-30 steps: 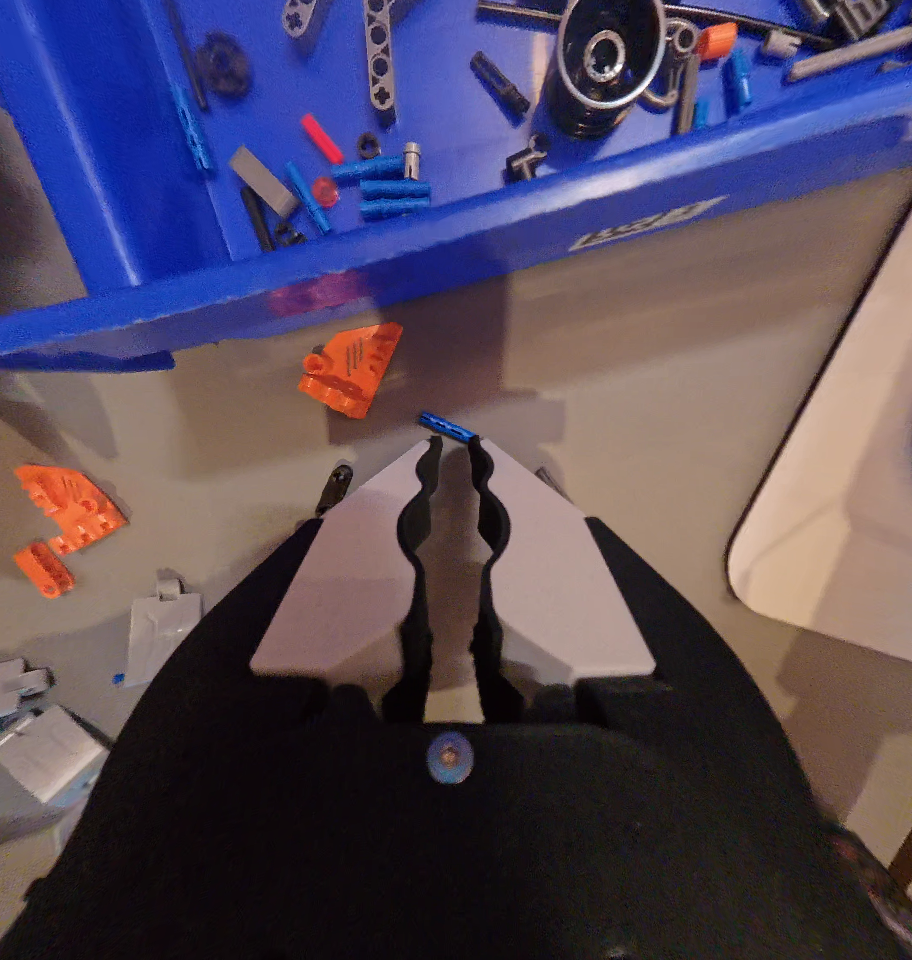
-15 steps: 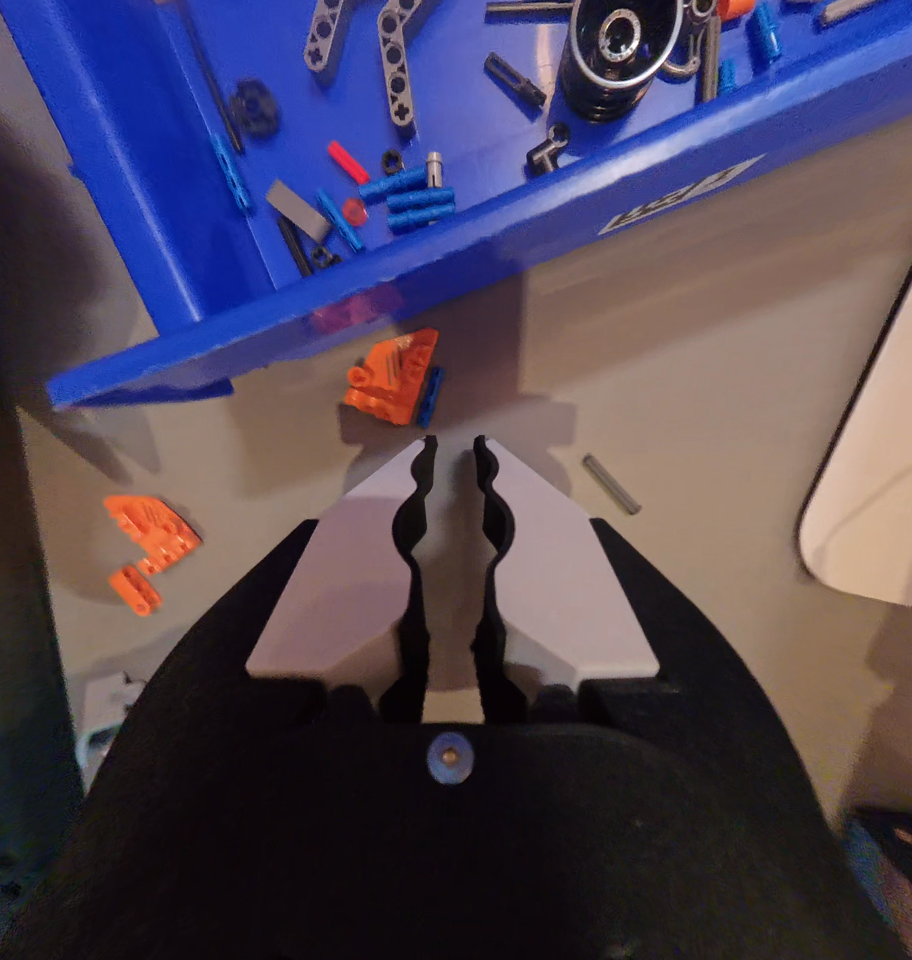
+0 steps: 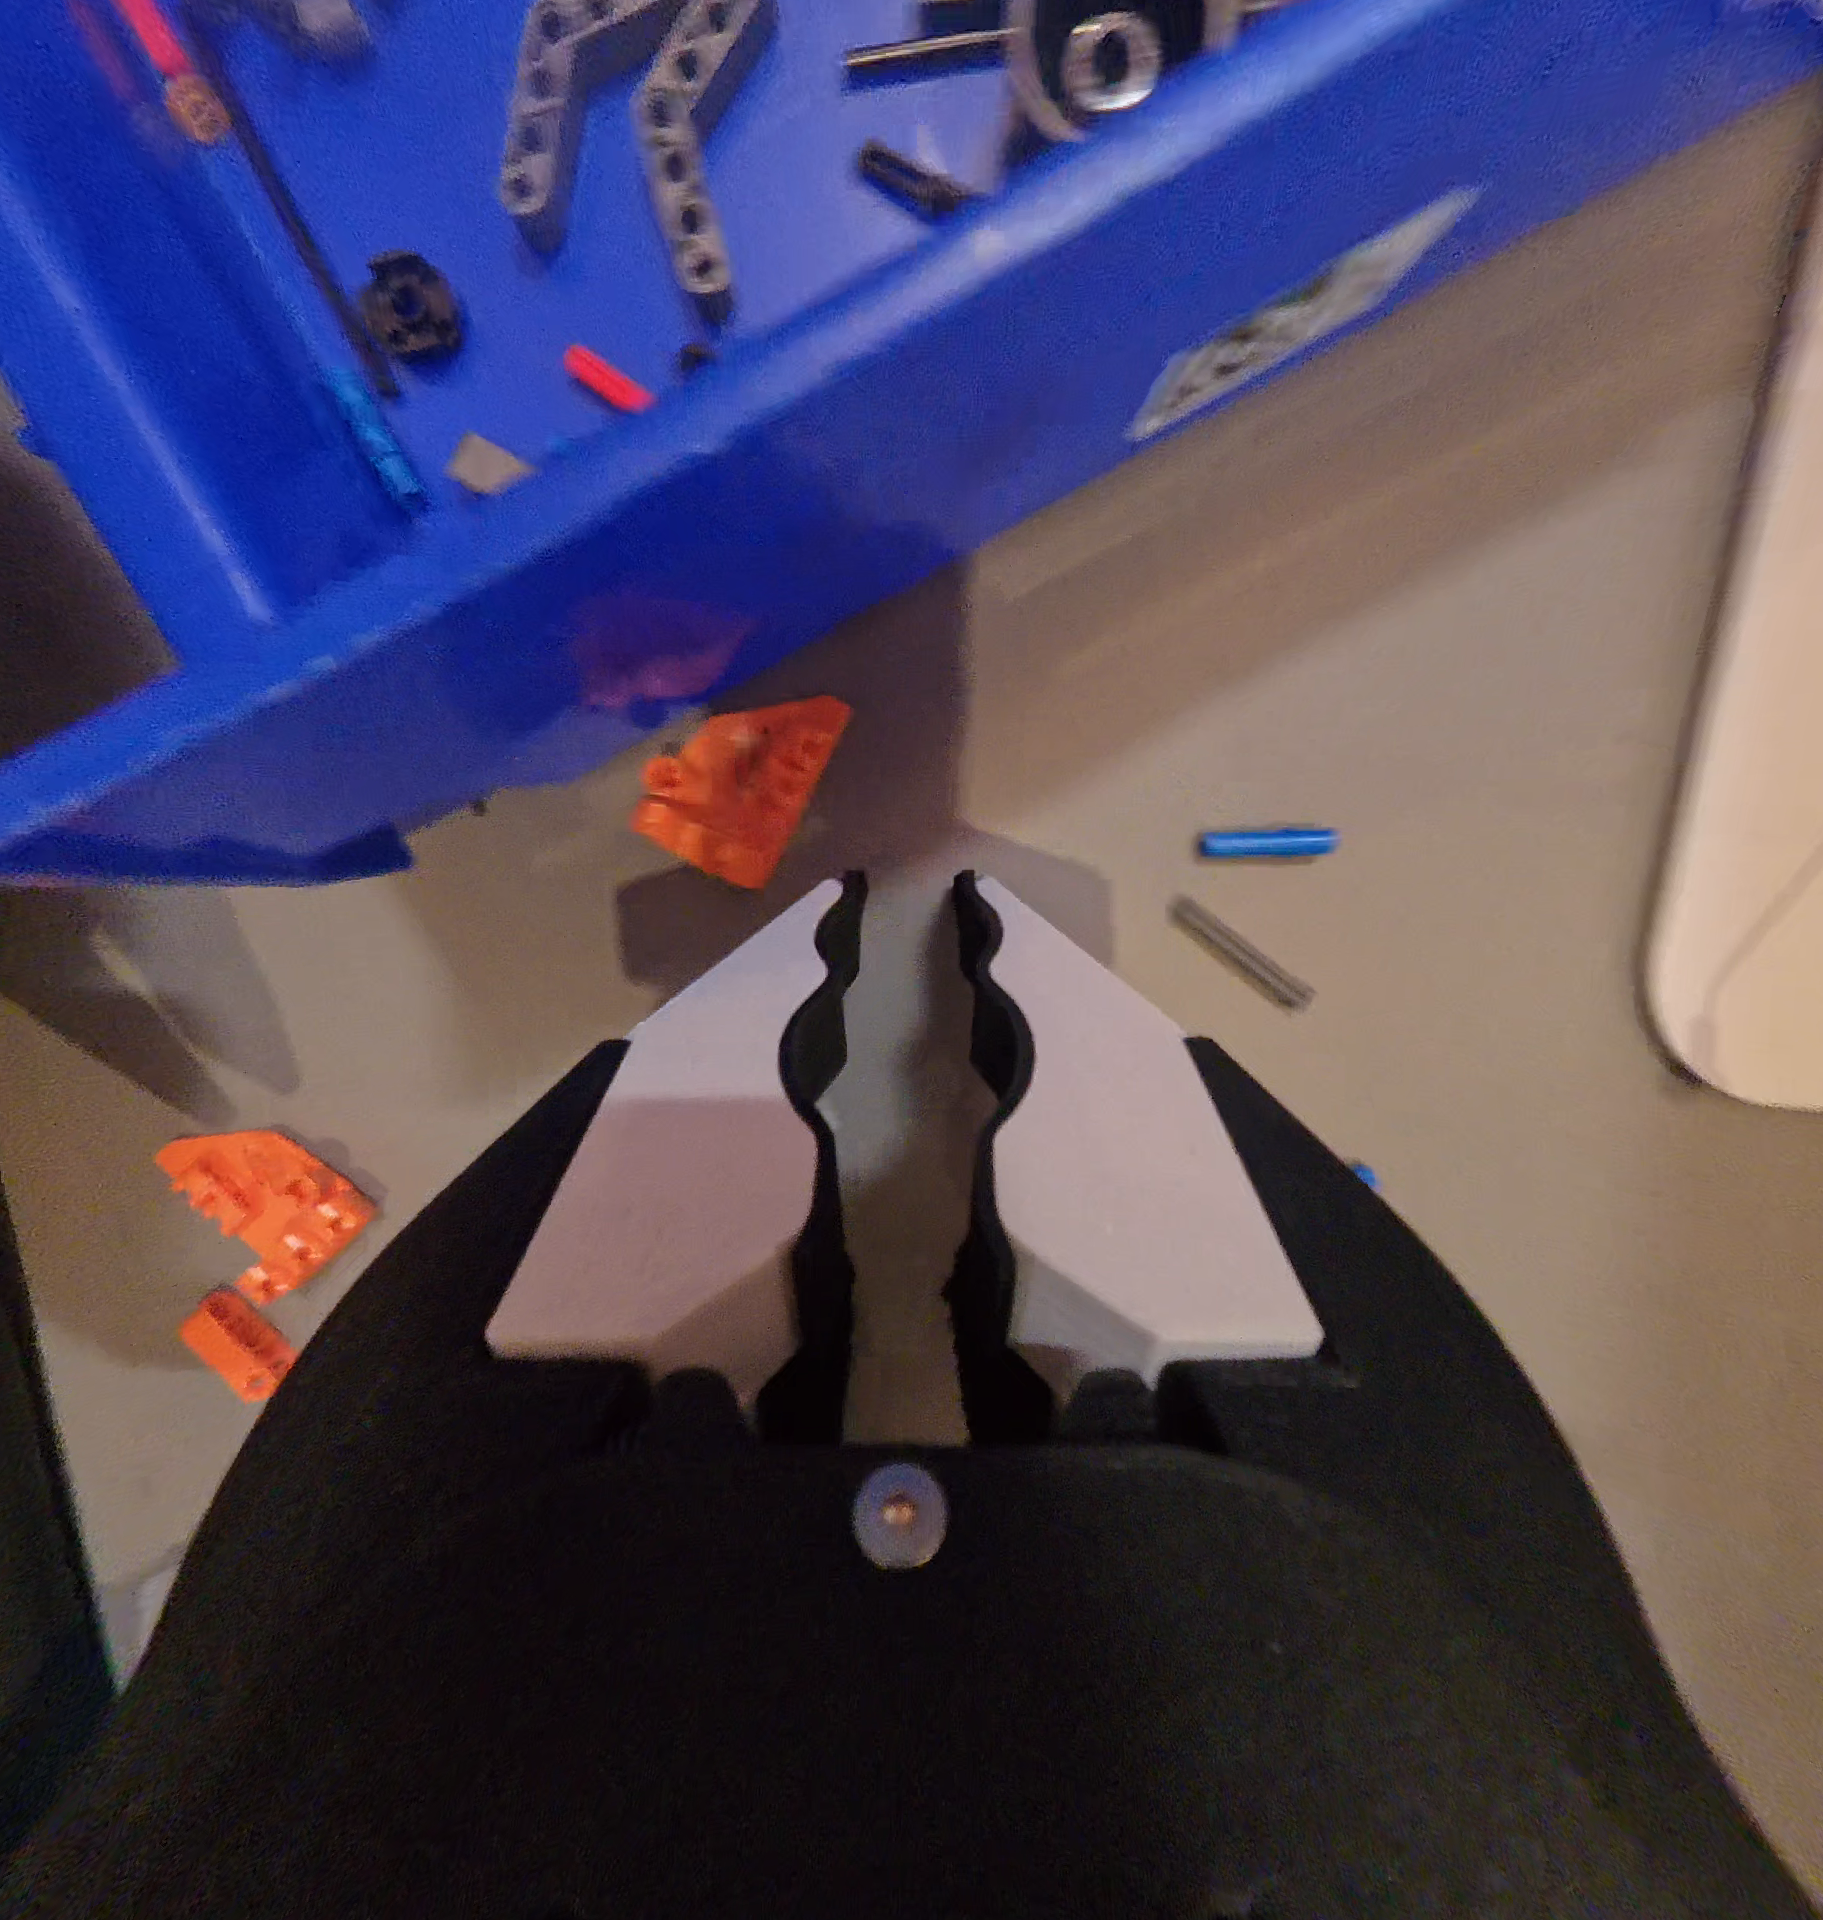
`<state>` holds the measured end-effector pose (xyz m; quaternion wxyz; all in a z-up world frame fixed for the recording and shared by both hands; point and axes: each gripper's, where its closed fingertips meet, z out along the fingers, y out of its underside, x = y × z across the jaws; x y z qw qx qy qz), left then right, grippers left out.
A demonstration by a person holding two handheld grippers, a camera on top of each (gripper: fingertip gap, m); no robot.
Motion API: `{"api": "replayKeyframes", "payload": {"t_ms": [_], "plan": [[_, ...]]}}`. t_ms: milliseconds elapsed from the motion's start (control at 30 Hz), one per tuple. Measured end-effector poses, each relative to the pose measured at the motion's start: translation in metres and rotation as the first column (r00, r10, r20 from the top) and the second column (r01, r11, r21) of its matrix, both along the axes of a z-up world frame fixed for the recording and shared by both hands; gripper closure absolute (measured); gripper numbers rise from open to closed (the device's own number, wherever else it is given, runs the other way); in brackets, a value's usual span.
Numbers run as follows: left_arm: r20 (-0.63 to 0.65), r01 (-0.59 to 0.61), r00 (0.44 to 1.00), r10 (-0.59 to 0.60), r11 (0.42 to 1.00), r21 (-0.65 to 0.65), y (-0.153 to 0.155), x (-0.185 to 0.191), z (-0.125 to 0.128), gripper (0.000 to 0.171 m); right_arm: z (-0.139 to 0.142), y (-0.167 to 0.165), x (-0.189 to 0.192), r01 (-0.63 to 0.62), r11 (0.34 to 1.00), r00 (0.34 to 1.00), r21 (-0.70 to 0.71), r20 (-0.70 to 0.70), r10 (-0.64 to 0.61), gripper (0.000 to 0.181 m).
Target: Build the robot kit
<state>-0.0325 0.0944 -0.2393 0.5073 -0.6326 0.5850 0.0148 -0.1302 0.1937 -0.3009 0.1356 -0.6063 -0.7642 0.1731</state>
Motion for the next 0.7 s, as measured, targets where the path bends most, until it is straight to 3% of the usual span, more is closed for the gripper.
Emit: {"api": "replayKeyframes", "payload": {"t_ms": [133, 300, 700], "plan": [[0.014, 0.006, 1.0, -0.006, 1.0, -0.005, 0.0, 0.001, 0.002, 0.16, 0.018, 0.04, -0.007, 0.164, 0.986, 0.984, 0.015, -0.069, -0.162, 0.159], [0.036, -0.008, 0.999, 0.008, 1.0, -0.015, 0.002, -0.003, 0.003, 0.16, 0.014, 0.08, -0.004, 0.3, 0.953, 0.953, 0.05, -0.061, -0.297, 0.159], [0.071, -0.01, 0.997, 0.012, 1.0, -0.02, 0.001, -0.004, 0.009, 0.161, -0.001, 0.074, -0.012, 0.358, 0.932, 0.931, -0.057, -0.052, -0.36, 0.157]]}}
